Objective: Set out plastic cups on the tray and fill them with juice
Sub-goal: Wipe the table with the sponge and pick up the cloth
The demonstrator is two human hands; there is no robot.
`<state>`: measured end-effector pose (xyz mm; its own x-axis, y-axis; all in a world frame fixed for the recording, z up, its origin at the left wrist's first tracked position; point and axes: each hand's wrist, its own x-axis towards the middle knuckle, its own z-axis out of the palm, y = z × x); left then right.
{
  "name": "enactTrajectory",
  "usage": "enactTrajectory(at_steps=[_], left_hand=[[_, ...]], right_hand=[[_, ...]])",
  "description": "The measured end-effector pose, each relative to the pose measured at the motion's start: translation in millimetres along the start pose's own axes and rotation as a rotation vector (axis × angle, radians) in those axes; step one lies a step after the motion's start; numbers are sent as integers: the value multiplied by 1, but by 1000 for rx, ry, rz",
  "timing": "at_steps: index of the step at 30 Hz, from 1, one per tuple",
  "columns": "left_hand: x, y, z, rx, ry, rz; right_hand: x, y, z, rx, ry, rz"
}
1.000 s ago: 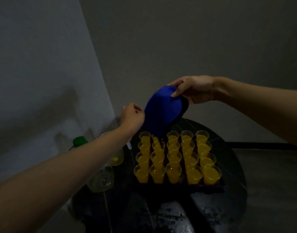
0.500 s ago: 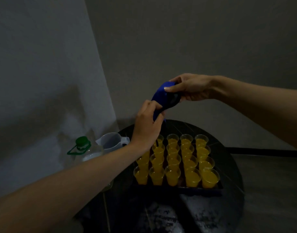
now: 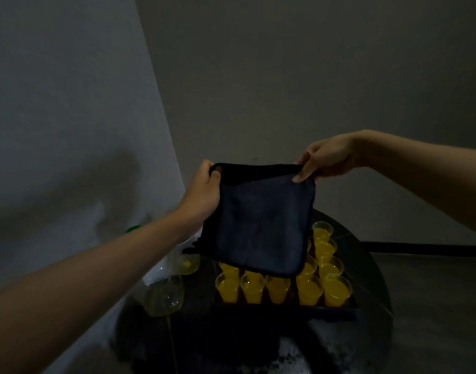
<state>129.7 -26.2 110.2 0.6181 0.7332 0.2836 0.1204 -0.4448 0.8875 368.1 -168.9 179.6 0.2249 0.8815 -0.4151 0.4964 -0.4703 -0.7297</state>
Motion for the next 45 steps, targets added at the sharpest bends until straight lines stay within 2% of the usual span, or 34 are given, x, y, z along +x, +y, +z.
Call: enactTrajectory(at_steps=[4, 8, 12, 14, 18, 22, 26, 32, 34, 38, 42, 45], left_hand=[[2, 17, -6, -106, -116, -191], [5, 29, -10, -350, -142, -329], [6, 49, -21, -616, -157, -549], [9, 56, -28, -676, -125, -591], [15, 62, -39, -704, -55, -582], [18, 66, -47, -689, -37, -593], [19, 67, -52, -652, -9, -609], [21, 64, -63, -594, 50, -626], [25, 59, -68, -632, 97, -566], [31, 45, -69, -466, 259, -301], [30, 36, -67, -405, 246, -226], [29, 30, -69, -308, 248, -222]], right_hand=[[0, 11, -2, 171, 84, -115], [3, 16, 4, 281, 97, -129], [-6, 8, 12, 261, 2, -27], [-12, 9, 10, 248, -73, 1], [-13, 15, -3, 337, -183, -31], [-6, 12, 0, 266, -85, 9], [-2, 8, 4, 523, 40, -87], [0, 2, 7, 594, 185, -91], [-2, 0, 5, 631, 200, -87], [-6, -7, 5, 648, 224, -159], [-7, -16, 2, 592, 283, -257], [-4, -19, 0, 441, 364, -300]])
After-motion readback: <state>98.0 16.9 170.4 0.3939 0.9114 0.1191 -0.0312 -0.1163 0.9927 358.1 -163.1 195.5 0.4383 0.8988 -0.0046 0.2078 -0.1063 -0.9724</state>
